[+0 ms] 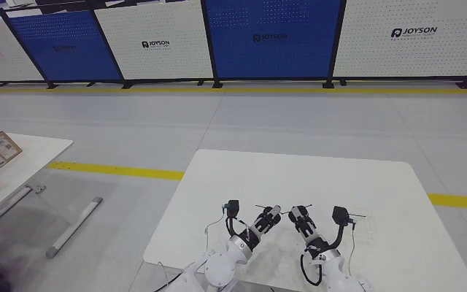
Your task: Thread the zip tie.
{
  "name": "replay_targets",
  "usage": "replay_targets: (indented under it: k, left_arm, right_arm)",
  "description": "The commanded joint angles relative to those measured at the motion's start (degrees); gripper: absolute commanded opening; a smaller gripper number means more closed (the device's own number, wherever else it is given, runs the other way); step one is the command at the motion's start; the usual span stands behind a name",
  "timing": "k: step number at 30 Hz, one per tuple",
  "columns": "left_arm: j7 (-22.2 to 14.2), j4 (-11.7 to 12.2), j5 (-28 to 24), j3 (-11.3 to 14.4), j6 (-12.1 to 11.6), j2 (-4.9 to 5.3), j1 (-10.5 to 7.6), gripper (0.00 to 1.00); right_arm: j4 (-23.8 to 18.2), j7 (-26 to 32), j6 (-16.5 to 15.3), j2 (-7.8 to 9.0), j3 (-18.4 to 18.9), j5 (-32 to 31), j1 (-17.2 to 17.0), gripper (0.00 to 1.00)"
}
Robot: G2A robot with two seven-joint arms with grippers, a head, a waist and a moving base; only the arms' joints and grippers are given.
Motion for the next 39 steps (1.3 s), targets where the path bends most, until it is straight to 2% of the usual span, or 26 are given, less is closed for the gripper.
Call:
replay_targets:
  k: [1, 4, 16, 24, 39]
  left_arm:
    - [0.0, 0.0, -0.1, 0.0, 0.0, -0.04, -0.03, 0.12]
    - [-0.1, 0.1, -0.1, -0.1, 0.0, -0.08, -0.03, 0.09]
    - [-0.6, -0.4, 0.3, -0.3, -0.1, -0.11, 0.37, 0.15]
    - [-0.8, -0.5, 0.3, -0.3, 0.1, -0.19, 0.41, 0.0]
    - [-2.1, -1.5, 1.0, -0.4, -1.0, -0.14, 1.11, 0.0]
  right_arm:
    - [0.0, 0.1, -0.1, -0.06, 0.1, 0.0, 0.0, 0.0]
    - [0.1, 0.1, -0.2, -0.16, 0.2, 0.0, -0.1, 0.0]
    - [-0.1, -0.2, -0.2, -0.45, 1.0, -0.3, -0.5, 0.0]
    - [0.0, -0.1, -0.3, -0.66, 1.3, -0.5, -0.6, 0.0]
    - [0.1, 3.4, -0.1, -0.88, 1.8, 0.1, -0.4, 0.0]
